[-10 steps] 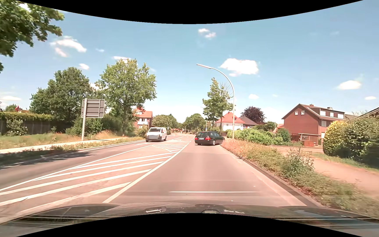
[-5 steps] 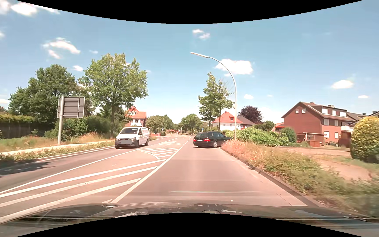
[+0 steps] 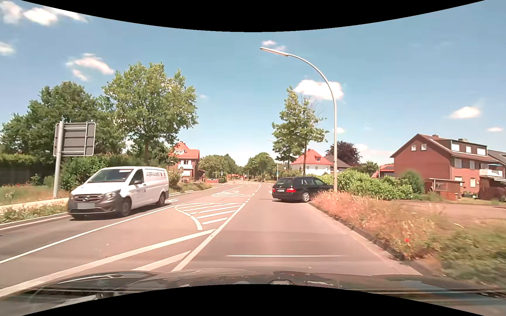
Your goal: Follow the waypoints while adhering to traffic rules and regulations
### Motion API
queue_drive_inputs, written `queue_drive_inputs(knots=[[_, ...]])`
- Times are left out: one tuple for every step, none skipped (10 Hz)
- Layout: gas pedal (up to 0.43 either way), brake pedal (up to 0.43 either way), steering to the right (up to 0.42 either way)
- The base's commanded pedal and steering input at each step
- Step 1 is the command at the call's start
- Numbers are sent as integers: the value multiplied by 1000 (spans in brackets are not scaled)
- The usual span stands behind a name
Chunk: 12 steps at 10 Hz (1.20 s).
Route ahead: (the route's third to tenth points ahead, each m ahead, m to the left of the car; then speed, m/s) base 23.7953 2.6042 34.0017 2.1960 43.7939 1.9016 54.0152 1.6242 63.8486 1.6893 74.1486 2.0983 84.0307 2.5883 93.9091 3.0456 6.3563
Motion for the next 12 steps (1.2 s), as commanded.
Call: queue_drive_inputs(knots=[[157,0,-40],[177,0,-40],[189,0,-36],[197,0,-27],[197,0,-15],[197,0,-7],[209,0,8],[228,0,16],[240,0,27],[240,0,43],[248,0,57],[248,0,66]])
